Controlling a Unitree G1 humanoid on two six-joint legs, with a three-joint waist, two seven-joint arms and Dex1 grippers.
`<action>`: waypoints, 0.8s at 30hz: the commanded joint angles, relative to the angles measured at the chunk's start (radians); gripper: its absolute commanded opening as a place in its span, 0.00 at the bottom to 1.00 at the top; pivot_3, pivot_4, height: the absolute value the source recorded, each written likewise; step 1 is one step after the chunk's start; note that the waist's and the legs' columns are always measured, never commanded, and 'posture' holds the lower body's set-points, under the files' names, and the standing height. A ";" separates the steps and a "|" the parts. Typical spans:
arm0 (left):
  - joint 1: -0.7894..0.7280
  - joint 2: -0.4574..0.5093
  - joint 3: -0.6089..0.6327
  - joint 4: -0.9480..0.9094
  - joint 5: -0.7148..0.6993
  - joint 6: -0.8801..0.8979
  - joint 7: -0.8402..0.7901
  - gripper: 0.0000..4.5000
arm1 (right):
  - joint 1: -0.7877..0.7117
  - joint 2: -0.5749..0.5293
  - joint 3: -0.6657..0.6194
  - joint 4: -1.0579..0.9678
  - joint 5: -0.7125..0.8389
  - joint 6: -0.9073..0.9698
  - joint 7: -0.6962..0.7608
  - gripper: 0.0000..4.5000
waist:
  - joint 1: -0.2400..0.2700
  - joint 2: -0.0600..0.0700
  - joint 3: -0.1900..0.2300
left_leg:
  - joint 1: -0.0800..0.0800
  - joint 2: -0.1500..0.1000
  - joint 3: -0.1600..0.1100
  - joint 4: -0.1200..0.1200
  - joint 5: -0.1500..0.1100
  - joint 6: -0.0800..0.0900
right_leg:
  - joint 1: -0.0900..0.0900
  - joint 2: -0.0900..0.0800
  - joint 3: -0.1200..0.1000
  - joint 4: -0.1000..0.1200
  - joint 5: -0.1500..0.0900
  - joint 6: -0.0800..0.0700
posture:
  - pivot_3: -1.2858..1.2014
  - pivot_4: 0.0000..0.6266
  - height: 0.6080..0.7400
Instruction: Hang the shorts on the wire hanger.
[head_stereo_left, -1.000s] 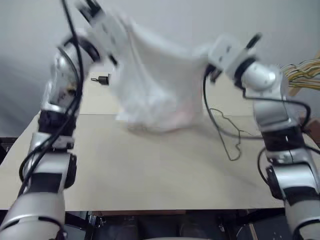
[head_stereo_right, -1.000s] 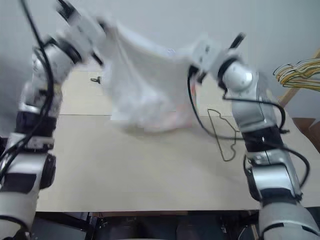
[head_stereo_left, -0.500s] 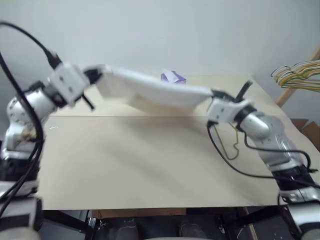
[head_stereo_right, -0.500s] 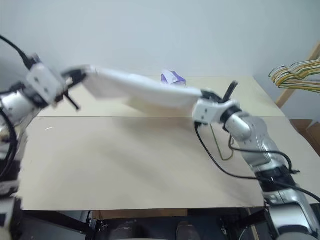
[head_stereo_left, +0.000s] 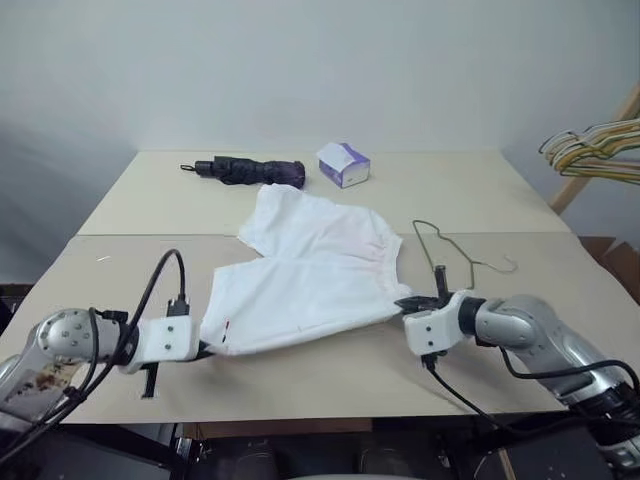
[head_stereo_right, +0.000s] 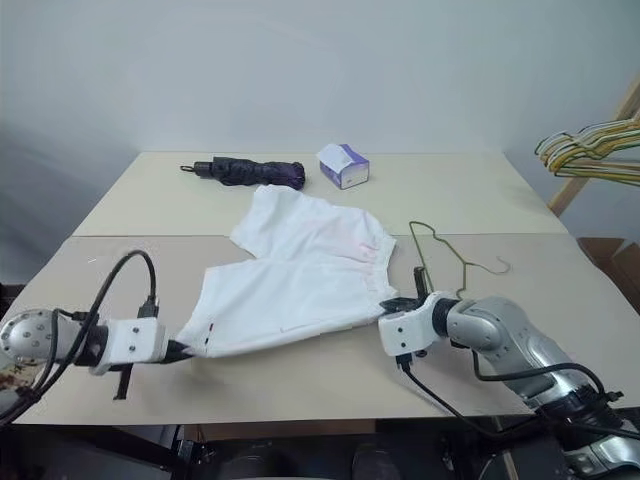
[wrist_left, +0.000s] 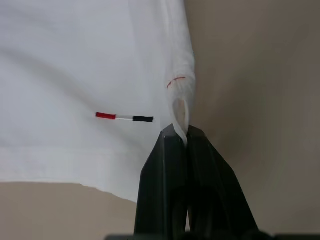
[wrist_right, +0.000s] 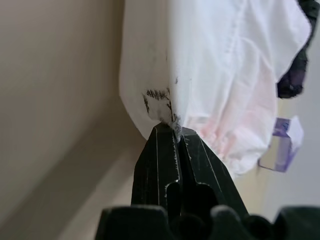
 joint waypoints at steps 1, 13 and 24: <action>0.056 0.050 0.055 -0.064 -0.039 0.064 -0.057 0.00 | 0.015 -0.041 -0.062 0.006 0.001 -0.001 0.019 0.01 | 0.005 0.000 0.000 | 0.000 0.000 0.000 0.000 0.000 0.000 | 0.000 0.000 0.000 0.000 0.000 0.000 | 0.51 0.00 1.00; 0.031 0.024 0.089 -0.090 -0.090 0.088 -0.088 0.30 | 0.071 -0.063 -0.116 -0.078 0.112 0.046 0.132 0.38 | 0.012 0.000 0.000 | 0.002 0.000 0.002 0.000 0.000 0.000 | -0.001 0.000 0.000 0.000 -0.002 0.000 | 0.51 0.00 1.00; -0.157 -0.083 0.168 -0.052 -0.172 0.145 -0.009 0.99 | 0.038 -0.002 -0.346 -0.051 0.277 0.404 0.072 1.00 | 0.011 -0.001 0.000 | 0.004 0.000 0.002 0.000 0.000 0.000 | 0.001 0.000 0.000 0.000 -0.002 0.000 | 0.51 0.00 1.00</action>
